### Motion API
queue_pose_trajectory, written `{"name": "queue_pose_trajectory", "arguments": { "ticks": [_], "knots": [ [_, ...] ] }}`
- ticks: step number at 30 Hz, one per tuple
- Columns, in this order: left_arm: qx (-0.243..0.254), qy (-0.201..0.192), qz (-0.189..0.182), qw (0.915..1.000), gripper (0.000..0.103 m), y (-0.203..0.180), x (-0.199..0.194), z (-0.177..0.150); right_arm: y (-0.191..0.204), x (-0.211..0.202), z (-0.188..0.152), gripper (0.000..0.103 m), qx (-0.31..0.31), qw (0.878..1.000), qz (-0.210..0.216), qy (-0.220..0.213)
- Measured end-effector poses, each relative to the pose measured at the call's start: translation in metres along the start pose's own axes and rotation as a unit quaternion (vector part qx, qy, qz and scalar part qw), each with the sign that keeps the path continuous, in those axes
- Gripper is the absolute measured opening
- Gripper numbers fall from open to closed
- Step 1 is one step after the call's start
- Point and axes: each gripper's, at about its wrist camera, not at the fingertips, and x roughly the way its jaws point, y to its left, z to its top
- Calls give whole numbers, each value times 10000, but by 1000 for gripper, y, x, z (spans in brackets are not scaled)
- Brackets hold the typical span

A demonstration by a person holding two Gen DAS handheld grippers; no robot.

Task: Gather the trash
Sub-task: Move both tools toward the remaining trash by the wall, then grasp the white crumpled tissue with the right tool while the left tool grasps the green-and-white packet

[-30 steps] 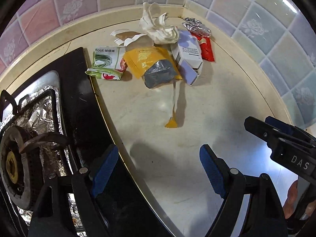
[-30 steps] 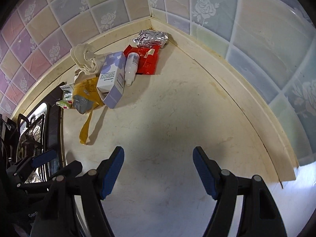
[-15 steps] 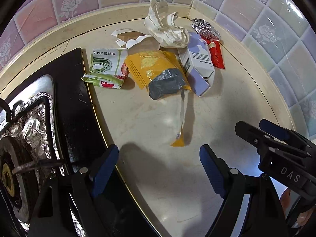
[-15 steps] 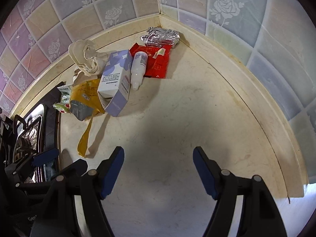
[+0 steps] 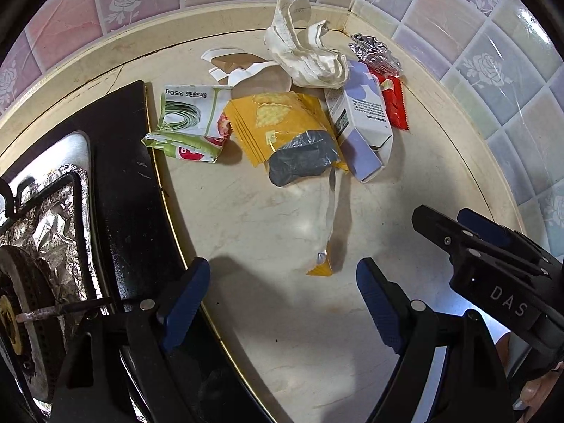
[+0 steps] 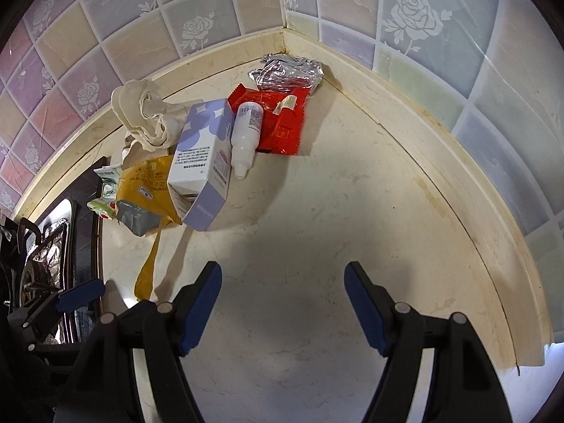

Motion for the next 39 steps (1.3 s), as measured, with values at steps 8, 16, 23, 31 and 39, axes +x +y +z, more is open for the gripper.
{"name": "queue_pose_trajectory", "arguments": {
  "ticks": [8,16,23,31,39],
  "knots": [
    [126,20,-93,9999,83,-8,-4,-1,3,2,5,73,-28,10000,-55,-2],
    [184,43,-56,9998,83,-5,1,9,8,6,18,73,-34,9999,-19,-109],
    [273,28,-140,9995,83,-5,-7,17,7,0,34,73,92,9995,186,-231],
    [340,-137,-189,9991,83,-3,-31,37,12,-11,54,73,77,9986,377,-354],
    [23,-365,-72,9993,83,34,-55,70,33,-16,82,73,-180,9966,596,-548]
  ]
}}
